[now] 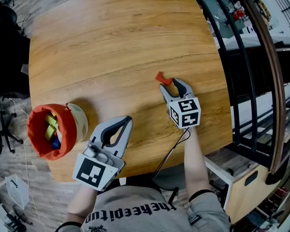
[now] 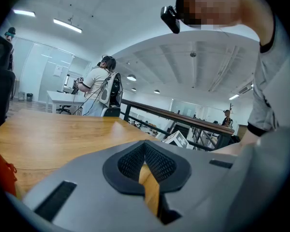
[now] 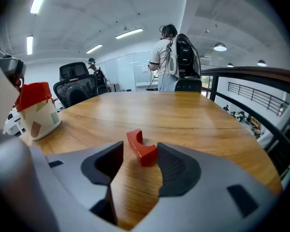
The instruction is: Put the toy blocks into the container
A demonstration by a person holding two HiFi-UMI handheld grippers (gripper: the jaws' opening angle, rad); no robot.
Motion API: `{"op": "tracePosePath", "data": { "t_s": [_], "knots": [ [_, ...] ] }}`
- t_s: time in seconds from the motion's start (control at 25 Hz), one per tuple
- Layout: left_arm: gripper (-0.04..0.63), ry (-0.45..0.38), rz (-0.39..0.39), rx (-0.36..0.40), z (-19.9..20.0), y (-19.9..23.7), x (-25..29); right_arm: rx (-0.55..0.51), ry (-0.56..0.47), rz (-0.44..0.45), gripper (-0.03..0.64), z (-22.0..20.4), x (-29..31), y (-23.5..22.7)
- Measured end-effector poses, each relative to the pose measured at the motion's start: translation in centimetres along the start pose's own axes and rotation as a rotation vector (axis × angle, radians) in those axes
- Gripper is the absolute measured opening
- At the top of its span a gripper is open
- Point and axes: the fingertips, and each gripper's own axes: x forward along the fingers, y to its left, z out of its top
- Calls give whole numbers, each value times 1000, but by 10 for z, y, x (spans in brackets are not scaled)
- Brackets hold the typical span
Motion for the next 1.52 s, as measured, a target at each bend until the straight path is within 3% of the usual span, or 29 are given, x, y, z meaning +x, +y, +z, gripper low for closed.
{"op": "tracePosePath", "data": {
  "t_s": [0.36,0.48,0.96,1.52],
  "knots": [
    [14,4,2,-8,-3,3,3,-28,47,-9,229,-13,13,-4],
    [14,4,2,-7,-4,4,2,-52,55,-29,167,-13,14,-5],
    [14,0,12,-3,-5,5,-6,-53,73,-1,152,-15,13,5],
    [14,-49,26,7,1,1,-29,-34,-14,63,149,13,-15,47]
  ]
}}
